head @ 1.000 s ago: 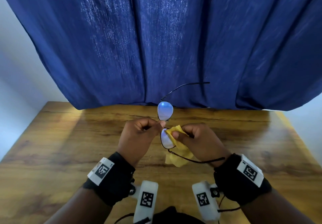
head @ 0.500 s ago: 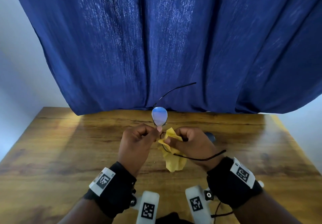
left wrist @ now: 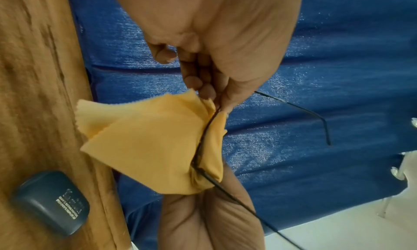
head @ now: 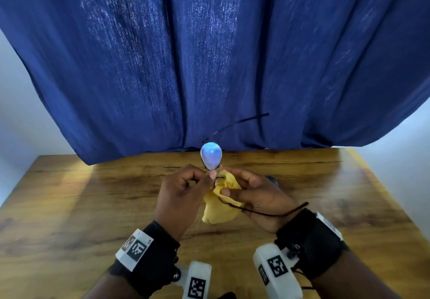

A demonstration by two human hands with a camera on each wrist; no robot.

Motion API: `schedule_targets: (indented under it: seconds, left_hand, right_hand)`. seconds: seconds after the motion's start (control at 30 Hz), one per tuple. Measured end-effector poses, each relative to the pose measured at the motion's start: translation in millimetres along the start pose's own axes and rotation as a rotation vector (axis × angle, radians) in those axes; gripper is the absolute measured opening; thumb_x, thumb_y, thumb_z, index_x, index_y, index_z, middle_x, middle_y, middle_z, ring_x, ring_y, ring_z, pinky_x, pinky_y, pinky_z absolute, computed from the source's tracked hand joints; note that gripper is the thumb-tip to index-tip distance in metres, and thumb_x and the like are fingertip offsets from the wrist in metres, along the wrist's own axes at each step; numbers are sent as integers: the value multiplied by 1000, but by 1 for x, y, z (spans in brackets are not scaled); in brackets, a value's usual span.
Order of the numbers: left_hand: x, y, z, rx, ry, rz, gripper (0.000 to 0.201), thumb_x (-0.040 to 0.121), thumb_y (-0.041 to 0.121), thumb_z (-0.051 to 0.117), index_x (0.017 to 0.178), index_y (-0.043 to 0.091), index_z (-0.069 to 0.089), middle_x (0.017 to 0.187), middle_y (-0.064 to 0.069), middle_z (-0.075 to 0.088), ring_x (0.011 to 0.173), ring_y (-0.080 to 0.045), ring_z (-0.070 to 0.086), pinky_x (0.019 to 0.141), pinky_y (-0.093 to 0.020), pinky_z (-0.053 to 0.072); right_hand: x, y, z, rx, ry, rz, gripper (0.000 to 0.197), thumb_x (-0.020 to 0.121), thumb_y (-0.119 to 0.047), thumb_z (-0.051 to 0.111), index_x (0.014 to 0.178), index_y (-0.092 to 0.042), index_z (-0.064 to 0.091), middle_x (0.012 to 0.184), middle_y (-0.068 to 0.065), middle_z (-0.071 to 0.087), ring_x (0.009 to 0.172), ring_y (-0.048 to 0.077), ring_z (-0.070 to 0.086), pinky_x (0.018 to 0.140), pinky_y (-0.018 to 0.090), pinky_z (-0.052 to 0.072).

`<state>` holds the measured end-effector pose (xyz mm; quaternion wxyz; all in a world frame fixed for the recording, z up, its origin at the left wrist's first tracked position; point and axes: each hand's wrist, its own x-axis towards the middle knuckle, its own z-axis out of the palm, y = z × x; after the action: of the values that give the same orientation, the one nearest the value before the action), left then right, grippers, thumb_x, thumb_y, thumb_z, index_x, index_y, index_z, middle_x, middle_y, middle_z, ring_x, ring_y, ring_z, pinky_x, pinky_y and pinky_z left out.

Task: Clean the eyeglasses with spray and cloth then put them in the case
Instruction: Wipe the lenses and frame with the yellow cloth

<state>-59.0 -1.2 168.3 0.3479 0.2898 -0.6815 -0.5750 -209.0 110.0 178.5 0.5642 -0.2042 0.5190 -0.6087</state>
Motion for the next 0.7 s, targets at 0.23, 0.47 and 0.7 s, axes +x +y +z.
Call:
schedule_targets:
  seconds: [0.23, 0.47, 0.7]
  left_hand:
    - [-4, 6, 14, 52, 24, 103, 25, 89, 32, 75, 71, 15, 72, 73, -1, 73, 70, -23, 64, 66, -38, 51]
    - [-6, 4, 25, 34, -4, 45, 23, 88, 28, 76, 71, 14, 73, 74, -6, 72, 68, -19, 64, 63, -26, 51]
    - [-6, 13, 33, 10, 16, 40, 22, 91, 15, 76, 72, 5, 72, 73, -4, 72, 65, -1, 62, 62, -12, 47]
  right_hand:
    - [-6, -5, -13, -50, -46, 56, 45, 81, -19, 77, 119, 5, 71, 124, 27, 68, 108, 32, 68, 96, 40, 55]
    - [-6, -5, -23, -90, -12, -26, 46, 78, -19, 78, 113, 10, 70, 116, 28, 71, 103, 32, 69, 96, 42, 56]
    - [-6, -9, -31, -104, -57, -102, 45, 80, 1, 76, 123, 0, 65, 112, 20, 74, 98, 27, 73, 89, 37, 59]
